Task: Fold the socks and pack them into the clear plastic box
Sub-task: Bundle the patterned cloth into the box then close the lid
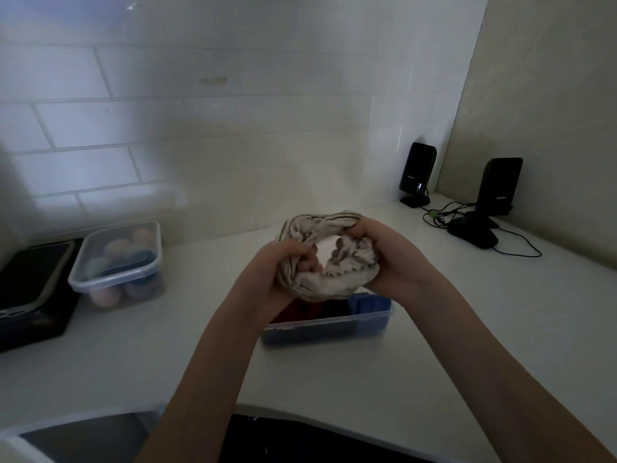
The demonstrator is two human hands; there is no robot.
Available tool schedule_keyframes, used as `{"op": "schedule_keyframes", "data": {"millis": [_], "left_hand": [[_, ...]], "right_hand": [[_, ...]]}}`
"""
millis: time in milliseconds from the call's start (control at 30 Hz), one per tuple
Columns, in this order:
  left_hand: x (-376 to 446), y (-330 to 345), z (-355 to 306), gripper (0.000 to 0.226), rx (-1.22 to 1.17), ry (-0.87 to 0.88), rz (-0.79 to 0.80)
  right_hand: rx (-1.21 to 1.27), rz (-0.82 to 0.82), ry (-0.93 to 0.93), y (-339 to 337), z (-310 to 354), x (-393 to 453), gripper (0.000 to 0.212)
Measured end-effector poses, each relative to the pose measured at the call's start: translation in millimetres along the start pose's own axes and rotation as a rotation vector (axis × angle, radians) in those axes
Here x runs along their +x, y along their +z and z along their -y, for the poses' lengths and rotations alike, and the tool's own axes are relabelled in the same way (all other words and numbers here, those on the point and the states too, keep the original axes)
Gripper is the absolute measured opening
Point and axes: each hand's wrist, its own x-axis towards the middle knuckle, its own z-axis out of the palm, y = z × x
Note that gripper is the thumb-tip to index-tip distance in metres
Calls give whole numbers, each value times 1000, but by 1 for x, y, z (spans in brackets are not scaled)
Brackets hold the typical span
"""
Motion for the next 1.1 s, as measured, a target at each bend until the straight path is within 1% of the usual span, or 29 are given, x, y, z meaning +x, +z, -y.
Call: {"op": "schedule_keyframes", "data": {"millis": [67, 133, 200, 233, 300, 367, 433, 467, 533, 567, 600, 633, 667, 767, 800, 900, 967, 1100], "left_hand": [[0, -5, -4, 18, 40, 47, -89], [-1, -10, -8, 17, 39, 41, -111], [-1, -12, -9, 28, -3, 31, -123], [0, -11, -8, 35, -20, 31, -158], [0, -9, -2, 37, 31, 47, -295], [-2, -5, 7, 35, 250, 63, -437], [-4, -4, 18, 40, 551, 114, -519], [-5, -3, 22, 43, 710, 172, -543], [-6, -1, 28, 48, 1013, 306, -535], [-6, 0, 30, 48, 1115, 358, -510], [-7, 2, 31, 45, 1168, 394, -485], [-8, 4, 31, 41, 1171, 411, -468], [-9, 7, 29, 36, 1121, 409, -462], [-9, 17, 17, 31, 848, 356, -455], [-8, 19, 14, 30, 804, 334, -454], [-4, 16, 13, 27, 839, 291, -443], [-2, 10, 18, 25, 861, 256, -450], [2, -2, 29, 22, 899, 185, -482]], "right_hand": [[-19, -58, -2, -4, 3, -2, 17], [-65, -66, -8, -10, 6, -4, 14], [-79, -57, -33, -14, 9, -6, 12], [-117, -76, -56, -16, 10, -5, 15], [-249, -192, -112, -19, 8, -2, 17], [-420, -352, -168, -22, 3, 0, 16], [-645, -470, -221, -26, -2, 0, 13], [-746, -512, -240, -28, -5, -1, 12], [-879, -541, -253, -32, -8, -4, 10], [-912, -539, -256, -33, -10, -5, 9], [-922, -536, -266, -34, -10, -7, 9], [-915, -538, -279, -34, -9, -8, 9], [-891, -541, -292, -33, -6, -10, 9], [-768, -498, -286, -29, 6, -17, 9], [-758, -468, -255, -28, 9, -20, 8], [-900, -392, -128, -25, 10, -25, 2], [-986, -392, -81, -24, 4, -24, 8], [-1073, -395, -118, -27, -5, -20, 12]]}}
